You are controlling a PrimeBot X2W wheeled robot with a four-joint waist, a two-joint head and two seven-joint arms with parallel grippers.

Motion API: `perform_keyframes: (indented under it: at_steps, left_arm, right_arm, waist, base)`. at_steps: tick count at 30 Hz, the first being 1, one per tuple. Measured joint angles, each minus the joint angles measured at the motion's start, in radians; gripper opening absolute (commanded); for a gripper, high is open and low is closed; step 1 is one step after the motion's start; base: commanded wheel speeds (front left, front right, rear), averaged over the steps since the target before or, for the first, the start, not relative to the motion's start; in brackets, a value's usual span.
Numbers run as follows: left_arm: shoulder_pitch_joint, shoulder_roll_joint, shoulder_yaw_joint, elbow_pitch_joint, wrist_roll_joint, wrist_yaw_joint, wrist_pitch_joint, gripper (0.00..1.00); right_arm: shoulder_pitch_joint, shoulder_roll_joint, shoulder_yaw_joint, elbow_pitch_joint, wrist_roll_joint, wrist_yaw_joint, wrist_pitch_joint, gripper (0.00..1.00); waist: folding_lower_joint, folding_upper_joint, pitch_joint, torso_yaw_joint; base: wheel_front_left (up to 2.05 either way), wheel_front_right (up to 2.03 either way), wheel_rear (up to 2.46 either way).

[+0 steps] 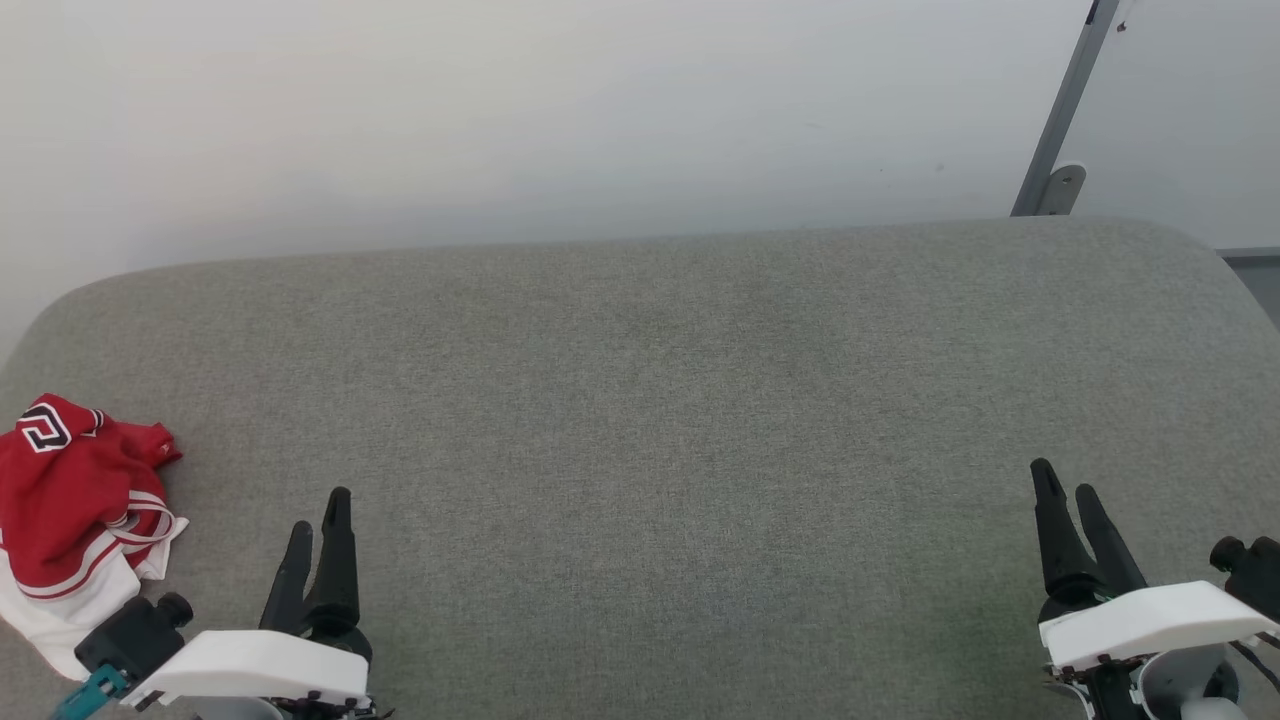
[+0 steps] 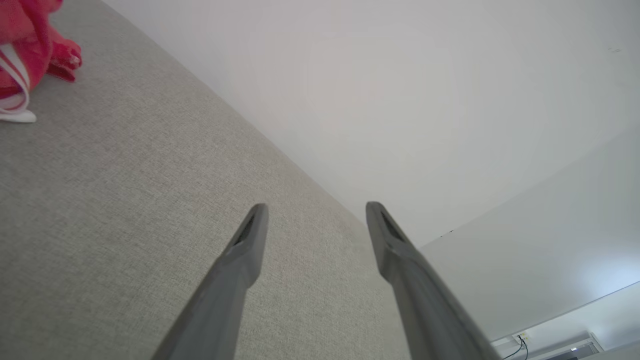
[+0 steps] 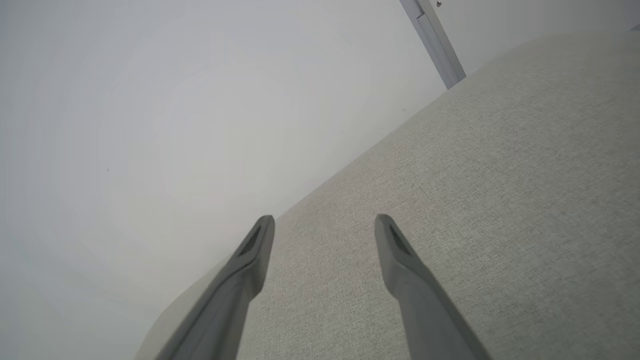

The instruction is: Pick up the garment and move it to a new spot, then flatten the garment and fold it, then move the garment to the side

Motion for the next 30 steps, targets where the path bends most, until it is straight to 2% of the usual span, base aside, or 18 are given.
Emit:
perform_keyframes:
  at_steps: [8, 30]
  left_arm:
    - [0.002, -0.01, 0.003, -0.001, 0.091, -0.015, -0.026, 1.0]
    - [0.016, -0.006, -0.01, -0.024, 0.295, -0.017, -0.085, 1.0]
  right_arm:
    - [0.002, -0.004, -0.002, -0.019, -0.089, 0.0, -0.026, 1.0]
    - [0.031, -0.012, 0.0, -0.075, -0.313, 0.0, -0.086, 1.0]
  waist:
    - [0.0, 0.0, -0.002, -0.001]
    - [-0.0001, 0.0, -0.014, -0.007]
  base:
    - [0.0, 0.0, 0.0]
    - [0.0, 0.0, 0.0]
